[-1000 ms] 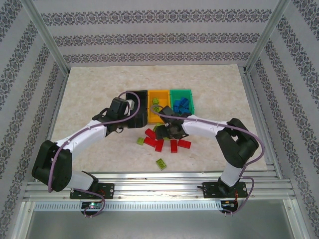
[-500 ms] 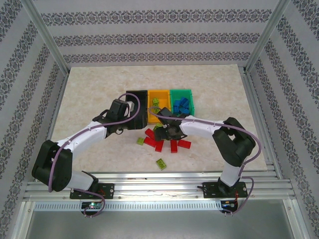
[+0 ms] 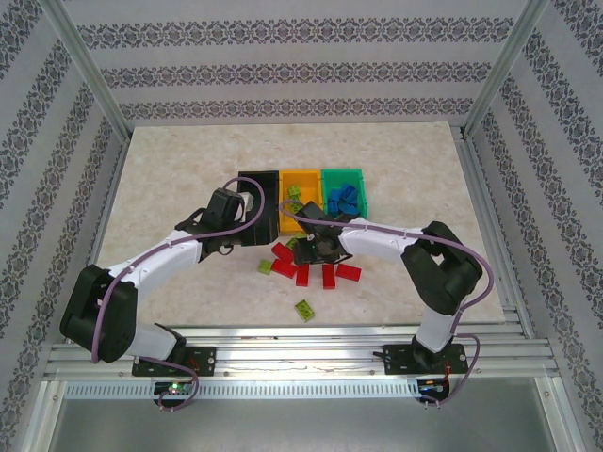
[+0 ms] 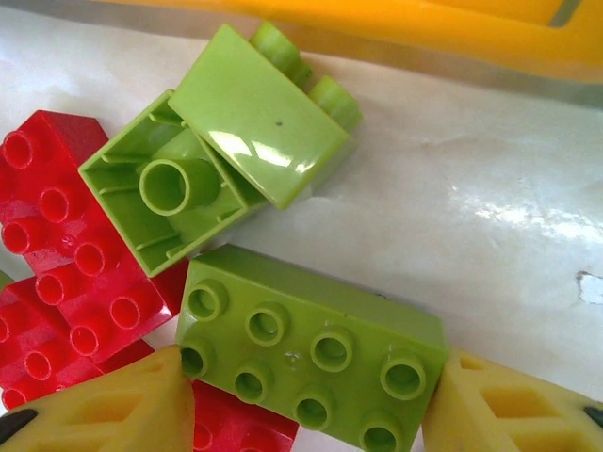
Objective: Sort the legos into containers by color
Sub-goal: Pick up the lego from the center of the table, then place the lego in the container.
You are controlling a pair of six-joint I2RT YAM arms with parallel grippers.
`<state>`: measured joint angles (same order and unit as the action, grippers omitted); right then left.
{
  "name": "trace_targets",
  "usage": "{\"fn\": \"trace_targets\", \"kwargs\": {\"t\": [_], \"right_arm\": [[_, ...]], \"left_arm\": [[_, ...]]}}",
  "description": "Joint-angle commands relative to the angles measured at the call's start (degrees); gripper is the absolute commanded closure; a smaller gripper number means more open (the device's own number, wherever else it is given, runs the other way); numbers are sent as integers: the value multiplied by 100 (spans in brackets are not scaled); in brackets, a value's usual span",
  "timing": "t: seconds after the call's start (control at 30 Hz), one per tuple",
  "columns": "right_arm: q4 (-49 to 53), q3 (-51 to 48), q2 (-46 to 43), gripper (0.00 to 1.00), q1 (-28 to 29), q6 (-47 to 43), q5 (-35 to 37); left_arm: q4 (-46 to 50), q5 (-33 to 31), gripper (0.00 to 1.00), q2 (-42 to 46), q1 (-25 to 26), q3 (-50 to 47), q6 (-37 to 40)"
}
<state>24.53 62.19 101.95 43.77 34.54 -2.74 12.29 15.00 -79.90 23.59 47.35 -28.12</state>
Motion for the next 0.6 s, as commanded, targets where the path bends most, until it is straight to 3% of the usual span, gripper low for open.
{"fn": "trace_targets", "kwargs": {"t": [0.0,0.33,0.57], "right_arm": [[452,119,-295,47,-8,-104,260],[548,636,-729,46,-370,-349,94],[497,1595,-195,44,-972,-620,-28]], "left_arm": [[-202,53,0,183,-53,-117,-76],[-135,-11,1,390,-57,-344,-150],[-87,-10,0,593,-53,-571,-268]]}}
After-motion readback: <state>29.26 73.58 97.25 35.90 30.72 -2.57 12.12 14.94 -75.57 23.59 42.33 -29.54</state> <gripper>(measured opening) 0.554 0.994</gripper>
